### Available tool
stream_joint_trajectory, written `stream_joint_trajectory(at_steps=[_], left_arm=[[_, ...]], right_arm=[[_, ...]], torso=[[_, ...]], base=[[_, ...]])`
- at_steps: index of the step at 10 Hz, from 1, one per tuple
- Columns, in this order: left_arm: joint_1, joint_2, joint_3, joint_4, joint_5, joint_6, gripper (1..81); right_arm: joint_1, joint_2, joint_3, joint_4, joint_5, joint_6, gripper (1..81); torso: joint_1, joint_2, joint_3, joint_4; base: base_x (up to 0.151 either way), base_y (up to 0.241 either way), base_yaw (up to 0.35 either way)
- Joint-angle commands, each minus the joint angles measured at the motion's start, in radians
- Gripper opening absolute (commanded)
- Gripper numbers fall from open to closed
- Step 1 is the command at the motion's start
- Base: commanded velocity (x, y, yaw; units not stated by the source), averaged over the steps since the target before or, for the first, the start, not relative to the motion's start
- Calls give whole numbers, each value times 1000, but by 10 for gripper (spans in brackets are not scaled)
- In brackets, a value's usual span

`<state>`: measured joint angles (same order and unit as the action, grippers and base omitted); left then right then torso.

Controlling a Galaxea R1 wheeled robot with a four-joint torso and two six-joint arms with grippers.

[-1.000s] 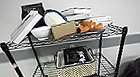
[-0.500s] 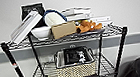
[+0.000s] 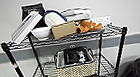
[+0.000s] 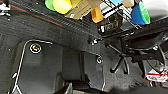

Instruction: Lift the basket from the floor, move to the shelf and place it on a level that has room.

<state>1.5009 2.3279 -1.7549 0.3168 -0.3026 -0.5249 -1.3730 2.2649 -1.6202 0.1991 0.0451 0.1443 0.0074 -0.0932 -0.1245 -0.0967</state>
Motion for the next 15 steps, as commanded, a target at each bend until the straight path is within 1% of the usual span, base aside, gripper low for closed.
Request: stream_joint_trajectory(at_steps=[1,4,8,12,15], left_arm=[[2,47,-78,45,25,3,811],[11,149,-182,45,37,3,811],[28,292,-406,44,39,3,811],[25,452,-665,44,39,3,811],[23,556,-834,39,39,3,811]], right_arm=[[-18,87,-117,-66,-48,-3,811],[-50,194,-260,-87,-47,-5,811],[-64,354,-496,-101,-59,-5,811],[-73,483,-663,-164,-64,-3,811],[-82,618,-886,-185,-79,-5,811]], torso=[[0,0,0,0],[0,0,0,0],[0,-1,1,0],[-1,-1,1,0],[-1,-1,1,0]], base=[[0,0,0],[0,0,0],[0,0,0],[0,0,0],[0,0,0]])
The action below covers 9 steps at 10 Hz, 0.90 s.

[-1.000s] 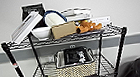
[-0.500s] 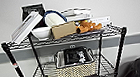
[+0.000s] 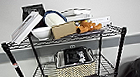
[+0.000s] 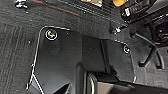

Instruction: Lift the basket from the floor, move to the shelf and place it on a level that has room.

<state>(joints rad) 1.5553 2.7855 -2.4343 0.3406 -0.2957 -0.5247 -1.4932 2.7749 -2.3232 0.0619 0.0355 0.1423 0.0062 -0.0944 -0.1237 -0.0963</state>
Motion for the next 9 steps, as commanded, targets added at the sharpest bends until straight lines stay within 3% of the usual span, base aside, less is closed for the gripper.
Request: stream_joint_trajectory(at_steps=[1,4,9], left_arm=[[-31,129,-201,14,35,3,811],[-34,215,-322,17,101,3,811],[-36,246,-351,15,130,2,811]], right_arm=[[30,168,-281,-60,-69,-3,811],[24,291,-491,-82,-69,-4,811],[23,297,-478,-88,-78,0,811]], torso=[[0,0,0,0],[0,0,0,0],[0,0,0,0]], base=[[0,0,0],[0,0,0],[0,0,0]])
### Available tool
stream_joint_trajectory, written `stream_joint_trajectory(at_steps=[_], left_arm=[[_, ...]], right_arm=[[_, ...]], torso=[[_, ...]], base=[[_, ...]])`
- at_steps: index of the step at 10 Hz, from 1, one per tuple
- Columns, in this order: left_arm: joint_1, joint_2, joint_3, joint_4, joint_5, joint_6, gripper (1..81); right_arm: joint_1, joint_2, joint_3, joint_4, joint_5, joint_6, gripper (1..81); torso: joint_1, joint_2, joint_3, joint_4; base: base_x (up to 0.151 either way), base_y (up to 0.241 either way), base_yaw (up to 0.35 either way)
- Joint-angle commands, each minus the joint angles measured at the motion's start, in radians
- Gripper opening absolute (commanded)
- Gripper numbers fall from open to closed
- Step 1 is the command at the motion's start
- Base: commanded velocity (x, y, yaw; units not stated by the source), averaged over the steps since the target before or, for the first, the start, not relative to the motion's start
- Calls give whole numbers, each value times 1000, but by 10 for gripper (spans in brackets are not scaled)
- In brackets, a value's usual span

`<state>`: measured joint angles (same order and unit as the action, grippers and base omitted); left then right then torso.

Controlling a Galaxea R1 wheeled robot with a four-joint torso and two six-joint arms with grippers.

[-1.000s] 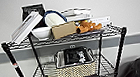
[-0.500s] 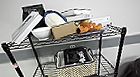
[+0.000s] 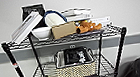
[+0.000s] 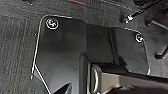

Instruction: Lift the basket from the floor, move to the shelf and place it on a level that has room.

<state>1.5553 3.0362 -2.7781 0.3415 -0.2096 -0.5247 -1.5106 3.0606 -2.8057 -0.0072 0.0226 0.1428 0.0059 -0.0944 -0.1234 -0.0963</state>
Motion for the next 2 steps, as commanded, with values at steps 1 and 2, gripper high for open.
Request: stream_joint_trajectory(at_steps=[1,2], left_arm=[[-37,-3,-8,14,42,2,811],[-39,-3,-8,13,42,2,811]], right_arm=[[40,11,8,-19,-67,0,811],[40,11,14,-19,-67,0,811]], torso=[[0,0,0,0],[0,0,0,0]], base=[[0,0,0],[0,0,0]])
